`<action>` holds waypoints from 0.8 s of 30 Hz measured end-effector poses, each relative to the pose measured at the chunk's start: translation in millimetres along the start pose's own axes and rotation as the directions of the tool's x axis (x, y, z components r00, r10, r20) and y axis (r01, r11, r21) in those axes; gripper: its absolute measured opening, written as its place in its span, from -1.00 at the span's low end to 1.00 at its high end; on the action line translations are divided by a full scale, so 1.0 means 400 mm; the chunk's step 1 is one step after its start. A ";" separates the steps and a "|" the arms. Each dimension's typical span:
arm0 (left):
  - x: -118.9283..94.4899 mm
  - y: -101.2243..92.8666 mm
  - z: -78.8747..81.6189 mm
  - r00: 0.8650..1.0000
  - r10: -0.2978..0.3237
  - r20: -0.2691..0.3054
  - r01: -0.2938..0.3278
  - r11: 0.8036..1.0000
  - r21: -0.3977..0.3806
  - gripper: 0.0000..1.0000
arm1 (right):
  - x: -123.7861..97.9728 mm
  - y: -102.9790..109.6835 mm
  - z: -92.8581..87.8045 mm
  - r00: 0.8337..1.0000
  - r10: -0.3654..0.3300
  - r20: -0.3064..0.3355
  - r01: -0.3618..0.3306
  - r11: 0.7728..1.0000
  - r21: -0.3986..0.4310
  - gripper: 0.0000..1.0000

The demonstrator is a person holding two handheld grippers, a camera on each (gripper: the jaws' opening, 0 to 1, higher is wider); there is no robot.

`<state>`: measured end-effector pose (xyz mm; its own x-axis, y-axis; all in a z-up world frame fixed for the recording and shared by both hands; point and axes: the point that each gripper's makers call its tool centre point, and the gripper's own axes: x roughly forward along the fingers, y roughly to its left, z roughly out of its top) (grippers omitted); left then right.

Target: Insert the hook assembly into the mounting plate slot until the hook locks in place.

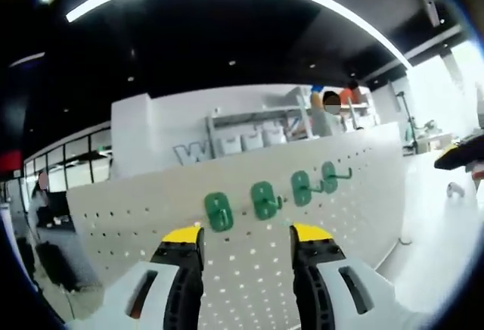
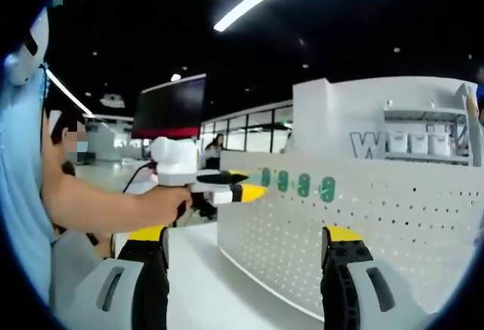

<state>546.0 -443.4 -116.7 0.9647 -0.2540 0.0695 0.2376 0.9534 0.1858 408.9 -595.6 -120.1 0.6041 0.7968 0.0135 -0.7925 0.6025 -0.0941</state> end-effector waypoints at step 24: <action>-0.181 -0.036 0.014 0.989 -0.147 -0.009 0.146 0.989 -0.028 0.15 | -0.023 0.033 0.015 0.999 -0.030 -0.037 0.028 0.999 -0.036 0.71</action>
<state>472.0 -439.4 -119.0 0.9203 -0.3897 0.0329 0.3795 0.9102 0.1661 392.3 -594.9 -115.4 0.6300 0.7763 -0.0207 -0.7716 0.6227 -0.1298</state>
